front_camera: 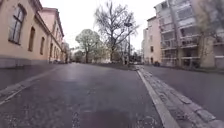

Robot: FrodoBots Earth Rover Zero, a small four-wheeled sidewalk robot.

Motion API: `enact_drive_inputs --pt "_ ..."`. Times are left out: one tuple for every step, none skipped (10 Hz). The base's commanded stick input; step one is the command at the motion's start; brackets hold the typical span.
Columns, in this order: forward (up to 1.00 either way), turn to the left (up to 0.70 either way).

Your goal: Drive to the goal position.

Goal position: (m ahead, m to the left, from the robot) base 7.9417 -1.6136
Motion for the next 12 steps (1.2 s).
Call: enact_drive_inputs --pt "0.85 0.00" --pt "0.85 0.00" --pt "0.85 0.00" --pt "0.85 0.00" --pt "0.85 0.00" --pt "0.85 0.00" --pt "0.85 0.00" --pt "0.85 0.00" --pt "0.85 0.00" --pt "0.85 0.00" --pt "0.85 0.00" --pt "0.85 0.00"
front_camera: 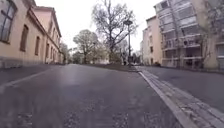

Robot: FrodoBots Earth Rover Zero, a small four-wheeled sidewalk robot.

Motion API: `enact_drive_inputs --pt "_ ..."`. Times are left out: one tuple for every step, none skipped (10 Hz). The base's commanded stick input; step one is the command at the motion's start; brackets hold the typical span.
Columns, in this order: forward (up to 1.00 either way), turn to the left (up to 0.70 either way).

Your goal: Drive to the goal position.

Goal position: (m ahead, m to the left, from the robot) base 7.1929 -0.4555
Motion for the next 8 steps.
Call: enact_drive_inputs --pt "0.85 0.00" --pt "0.85 0.00" --pt "0.85 0.00" --pt "0.85 0.00" --pt "0.85 0.00" --pt "0.85 0.00" --pt "0.85 0.00" --pt "0.85 0.00"
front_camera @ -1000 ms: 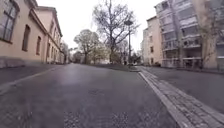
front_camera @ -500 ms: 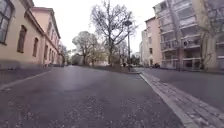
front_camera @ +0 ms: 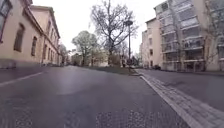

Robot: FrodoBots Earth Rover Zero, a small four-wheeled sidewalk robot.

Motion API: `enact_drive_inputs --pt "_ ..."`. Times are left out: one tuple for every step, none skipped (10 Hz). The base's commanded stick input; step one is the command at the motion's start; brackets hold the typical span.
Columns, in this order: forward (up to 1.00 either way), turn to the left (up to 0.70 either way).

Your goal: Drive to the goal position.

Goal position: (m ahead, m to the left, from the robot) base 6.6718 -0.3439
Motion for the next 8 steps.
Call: enact_drive_inputs --pt "0.85 0.00" --pt "0.85 0.00" --pt "0.85 0.00" --pt "0.85 0.00" --pt "0.85 0.00" --pt "0.85 0.00" --pt "0.85 0.00" --pt "0.85 0.00"
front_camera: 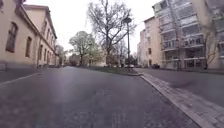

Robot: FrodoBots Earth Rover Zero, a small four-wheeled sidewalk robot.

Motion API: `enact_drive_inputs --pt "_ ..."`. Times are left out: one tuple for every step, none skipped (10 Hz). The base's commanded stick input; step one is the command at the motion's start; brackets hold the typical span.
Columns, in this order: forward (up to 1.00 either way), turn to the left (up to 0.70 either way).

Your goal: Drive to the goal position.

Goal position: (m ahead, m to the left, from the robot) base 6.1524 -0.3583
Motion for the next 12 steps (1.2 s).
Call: enact_drive_inputs --pt "0.85 0.00" --pt "0.85 0.00" --pt "0.85 0.00" --pt "0.85 0.00" --pt "0.85 0.00" --pt "0.85 0.00" --pt "0.85 0.00" --pt "0.85 0.00" --pt "0.85 0.00" --pt "0.85 0.00" --pt "0.85 0.00" --pt "0.85 0.00"
